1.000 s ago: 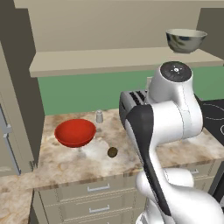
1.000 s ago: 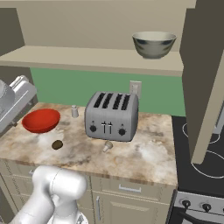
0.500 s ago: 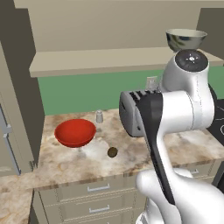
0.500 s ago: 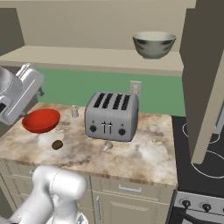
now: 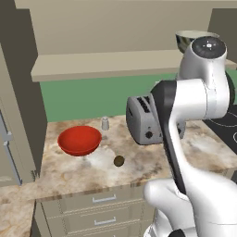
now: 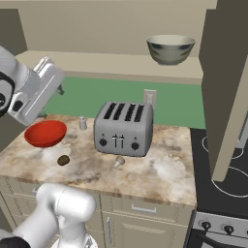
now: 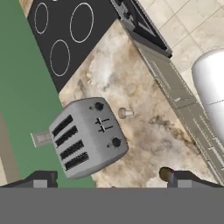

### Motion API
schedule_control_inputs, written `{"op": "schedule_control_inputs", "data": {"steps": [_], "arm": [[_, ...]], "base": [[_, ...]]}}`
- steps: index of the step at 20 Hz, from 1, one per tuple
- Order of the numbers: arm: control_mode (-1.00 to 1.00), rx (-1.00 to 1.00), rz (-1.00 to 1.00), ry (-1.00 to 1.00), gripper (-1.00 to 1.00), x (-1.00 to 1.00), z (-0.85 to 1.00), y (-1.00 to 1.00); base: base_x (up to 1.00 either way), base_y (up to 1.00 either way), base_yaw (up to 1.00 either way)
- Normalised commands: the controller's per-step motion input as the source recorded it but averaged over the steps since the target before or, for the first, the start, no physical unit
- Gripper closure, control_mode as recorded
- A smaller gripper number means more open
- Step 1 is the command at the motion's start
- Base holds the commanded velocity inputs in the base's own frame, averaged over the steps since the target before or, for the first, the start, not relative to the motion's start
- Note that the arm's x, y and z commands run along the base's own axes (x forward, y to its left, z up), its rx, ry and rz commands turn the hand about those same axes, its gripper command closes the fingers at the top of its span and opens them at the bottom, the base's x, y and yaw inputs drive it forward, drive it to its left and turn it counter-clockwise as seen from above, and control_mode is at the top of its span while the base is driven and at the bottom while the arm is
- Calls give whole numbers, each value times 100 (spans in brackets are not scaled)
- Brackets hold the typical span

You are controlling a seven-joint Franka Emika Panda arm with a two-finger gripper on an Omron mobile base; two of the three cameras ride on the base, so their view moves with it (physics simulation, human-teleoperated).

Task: Pick both bowls and place them on the counter. Then place the mushroom in one bowl and place the kiwi in the other bowl.

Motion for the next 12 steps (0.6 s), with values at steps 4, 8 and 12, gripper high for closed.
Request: {"op": "schedule_control_inputs", "data": {"steps": [4,8,12], "arm": [[-100,-11,-14,1,-100,35,18,-34],[-100,-19,-12,1,-100,45,4,-31],[-100,-19,-11,0,-100,39,5,-31]], "base": [[0,0,0],[0,0,0],[0,0,0]]}}
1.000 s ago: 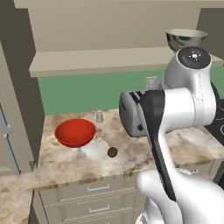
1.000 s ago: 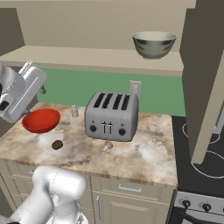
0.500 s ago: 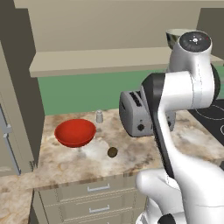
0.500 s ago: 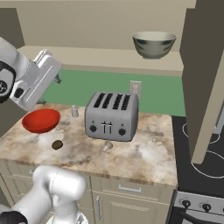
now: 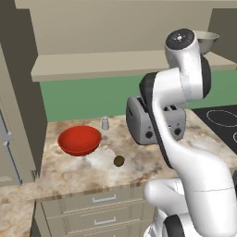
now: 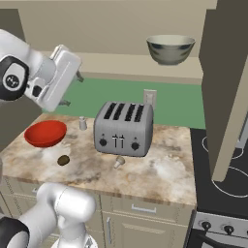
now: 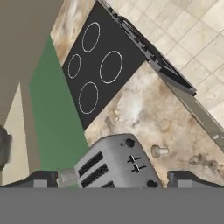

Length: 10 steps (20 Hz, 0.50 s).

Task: Pick both bowls and place them on the counter. Then place the mushroom in one bowl and place the kiwi in the other bowl.

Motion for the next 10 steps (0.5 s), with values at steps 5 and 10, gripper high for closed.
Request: {"op": "schedule_control_inputs", "data": {"steps": [5,10], "arm": [[-100,-14,-9,0,-100,36,13,-37],[-100,-8,-5,-4,-100,21,21,-39]], "base": [[0,0,0],[0,0,0]]}}
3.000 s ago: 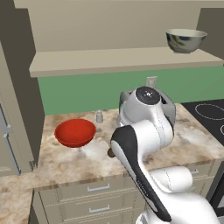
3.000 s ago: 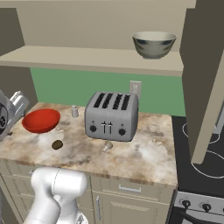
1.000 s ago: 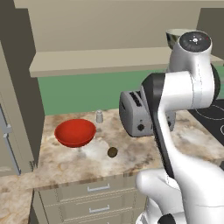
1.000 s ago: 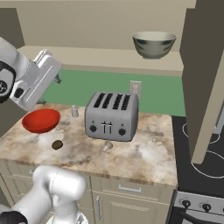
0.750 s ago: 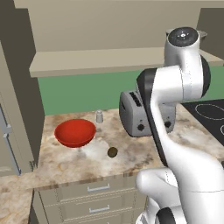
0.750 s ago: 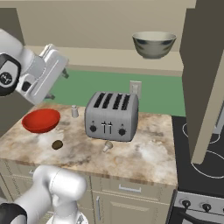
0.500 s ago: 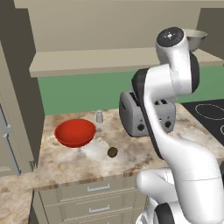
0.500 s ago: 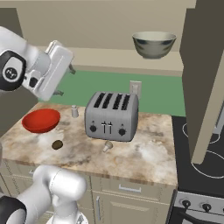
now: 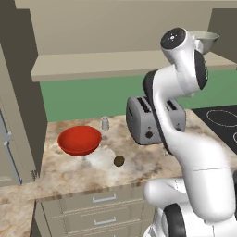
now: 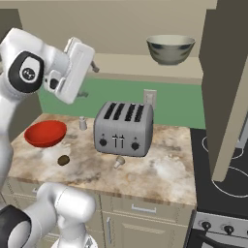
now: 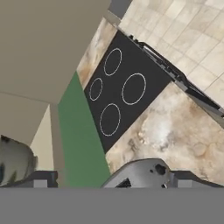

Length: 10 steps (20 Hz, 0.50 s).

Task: Pick both bowls and place them on the counter. Then place the mushroom in one bowl and place the kiwi in the other bowl.

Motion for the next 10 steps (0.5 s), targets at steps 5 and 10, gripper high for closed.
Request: {"op": "schedule_control_inputs", "data": {"steps": [5,10], "arm": [[-100,0,0,-10,-100,6,25,-44],[-100,1,4,-11,-100,9,30,-41]], "base": [[0,0,0],[0,0,0]]}}
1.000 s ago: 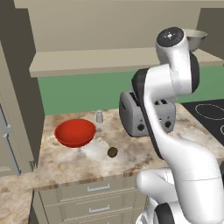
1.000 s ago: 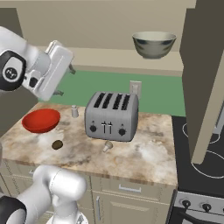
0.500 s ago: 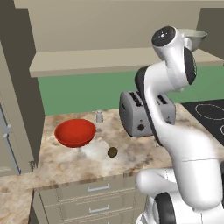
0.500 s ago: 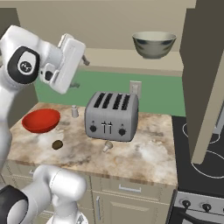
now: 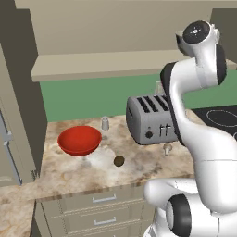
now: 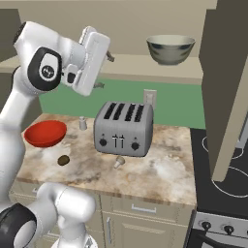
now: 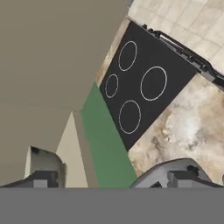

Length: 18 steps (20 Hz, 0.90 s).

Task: Pick both bowls and place them on the counter. Then place the mushroom in one bowl and place the kiwi in the other bowl.

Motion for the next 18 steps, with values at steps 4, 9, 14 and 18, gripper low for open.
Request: {"op": "schedule_control_inputs", "data": {"steps": [4,9,14,18], "arm": [[-100,5,10,-11,-100,18,20,-38],[-100,5,14,-7,-100,28,12,-29],[-100,10,14,-1,-100,37,0,-3],[-100,1,7,-1,-100,42,0,0]], "base": [[0,0,0],[0,0,0],[0,0,0],[0,0,0]]}}
